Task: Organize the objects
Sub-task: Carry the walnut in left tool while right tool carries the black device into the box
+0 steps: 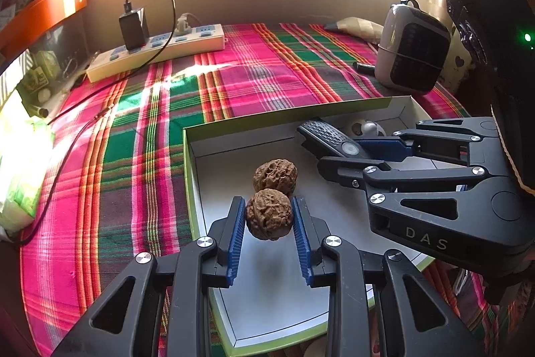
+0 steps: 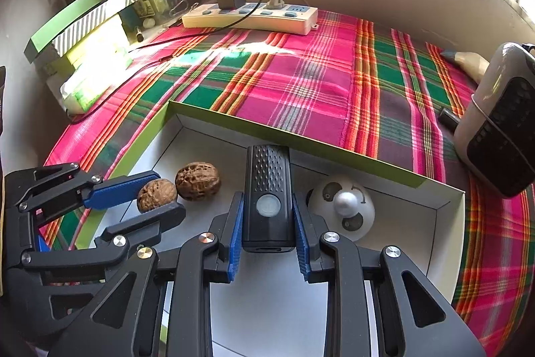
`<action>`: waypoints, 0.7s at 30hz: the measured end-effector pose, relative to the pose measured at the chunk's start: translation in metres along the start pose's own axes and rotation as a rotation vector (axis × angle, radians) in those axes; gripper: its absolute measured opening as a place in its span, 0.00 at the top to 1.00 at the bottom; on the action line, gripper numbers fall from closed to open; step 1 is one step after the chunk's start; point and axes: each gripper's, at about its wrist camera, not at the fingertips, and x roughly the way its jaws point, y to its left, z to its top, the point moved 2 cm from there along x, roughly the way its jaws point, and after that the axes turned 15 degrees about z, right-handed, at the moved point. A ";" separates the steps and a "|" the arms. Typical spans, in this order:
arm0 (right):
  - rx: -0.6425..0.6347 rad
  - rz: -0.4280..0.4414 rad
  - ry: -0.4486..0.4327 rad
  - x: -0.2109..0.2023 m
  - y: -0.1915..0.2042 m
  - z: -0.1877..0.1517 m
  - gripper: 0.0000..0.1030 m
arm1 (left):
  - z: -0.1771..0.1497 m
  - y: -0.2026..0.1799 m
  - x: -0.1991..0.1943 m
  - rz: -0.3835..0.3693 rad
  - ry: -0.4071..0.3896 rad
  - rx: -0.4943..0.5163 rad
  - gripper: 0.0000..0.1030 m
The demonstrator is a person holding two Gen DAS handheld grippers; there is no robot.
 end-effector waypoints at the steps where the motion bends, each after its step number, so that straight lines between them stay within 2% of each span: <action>1: 0.001 0.002 0.000 0.000 -0.001 0.000 0.73 | 0.000 0.000 0.001 -0.002 0.001 0.000 0.74; 21: -0.014 -0.001 0.002 0.004 0.001 0.001 0.73 | -0.002 -0.001 0.000 0.003 -0.002 0.006 0.74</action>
